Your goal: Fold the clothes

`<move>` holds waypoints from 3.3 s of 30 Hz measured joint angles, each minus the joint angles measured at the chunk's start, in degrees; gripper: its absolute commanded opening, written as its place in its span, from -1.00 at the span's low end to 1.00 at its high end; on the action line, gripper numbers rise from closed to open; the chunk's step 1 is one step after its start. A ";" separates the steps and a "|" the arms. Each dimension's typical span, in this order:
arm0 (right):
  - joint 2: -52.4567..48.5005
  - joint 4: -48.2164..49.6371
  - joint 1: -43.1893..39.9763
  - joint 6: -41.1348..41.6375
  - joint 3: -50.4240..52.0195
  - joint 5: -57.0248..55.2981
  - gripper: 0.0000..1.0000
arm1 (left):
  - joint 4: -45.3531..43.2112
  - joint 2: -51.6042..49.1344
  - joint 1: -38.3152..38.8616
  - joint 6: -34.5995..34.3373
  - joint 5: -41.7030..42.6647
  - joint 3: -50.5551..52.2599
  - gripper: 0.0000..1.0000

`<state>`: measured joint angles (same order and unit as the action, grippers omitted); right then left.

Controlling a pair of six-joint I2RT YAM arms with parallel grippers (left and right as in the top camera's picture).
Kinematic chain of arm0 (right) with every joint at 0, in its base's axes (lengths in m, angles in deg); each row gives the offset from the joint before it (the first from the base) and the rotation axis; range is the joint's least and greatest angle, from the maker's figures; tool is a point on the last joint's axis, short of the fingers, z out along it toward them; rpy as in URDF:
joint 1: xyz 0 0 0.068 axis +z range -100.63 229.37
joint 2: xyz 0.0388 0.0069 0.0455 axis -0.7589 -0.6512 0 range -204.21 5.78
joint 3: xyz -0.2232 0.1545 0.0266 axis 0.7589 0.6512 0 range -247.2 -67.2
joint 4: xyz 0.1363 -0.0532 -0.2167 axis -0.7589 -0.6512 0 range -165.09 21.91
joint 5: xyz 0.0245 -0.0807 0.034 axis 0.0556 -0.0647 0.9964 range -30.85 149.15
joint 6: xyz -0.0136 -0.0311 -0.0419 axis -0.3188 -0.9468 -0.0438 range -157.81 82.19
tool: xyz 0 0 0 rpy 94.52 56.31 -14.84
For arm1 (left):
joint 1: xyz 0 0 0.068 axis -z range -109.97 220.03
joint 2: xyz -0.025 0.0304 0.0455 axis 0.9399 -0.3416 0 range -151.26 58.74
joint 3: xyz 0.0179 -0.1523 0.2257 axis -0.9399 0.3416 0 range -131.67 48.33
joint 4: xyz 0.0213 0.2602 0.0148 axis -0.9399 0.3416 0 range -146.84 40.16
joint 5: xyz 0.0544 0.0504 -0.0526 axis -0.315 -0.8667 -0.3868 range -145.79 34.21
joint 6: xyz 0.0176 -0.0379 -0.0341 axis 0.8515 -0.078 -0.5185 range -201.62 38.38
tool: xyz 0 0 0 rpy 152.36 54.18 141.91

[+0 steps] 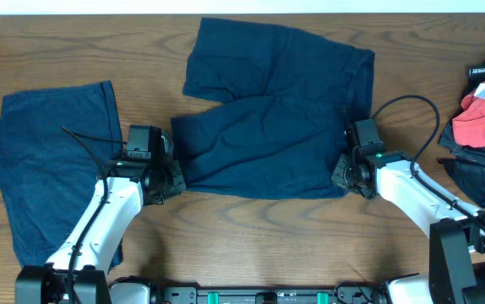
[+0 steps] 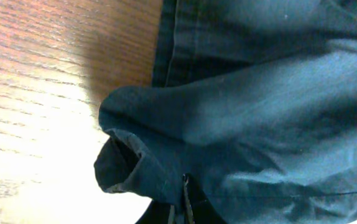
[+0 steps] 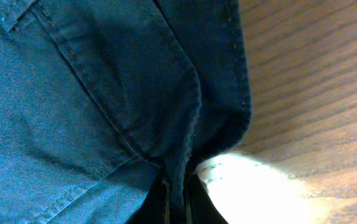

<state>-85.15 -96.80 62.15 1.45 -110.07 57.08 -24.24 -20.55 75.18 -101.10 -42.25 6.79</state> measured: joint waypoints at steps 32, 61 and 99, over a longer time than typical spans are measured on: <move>18.95 -20.09 4.22 -4.59 -6.80 -9.07 -0.98 | 9.38 24.90 0.33 -1.55 -4.98 -3.19 -0.88; 26.23 -24.83 31.80 9.31 -6.82 -25.33 -0.97 | 22.10 50.69 0.31 -1.75 -6.43 -4.79 -0.88; 35.32 -46.45 29.55 33.07 -11.17 -33.35 -0.97 | 18.88 50.51 0.33 -4.72 -6.86 -4.79 -0.88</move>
<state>-49.83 -143.24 91.70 34.52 -121.24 23.73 -5.35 29.96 75.50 -105.82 -49.11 2.01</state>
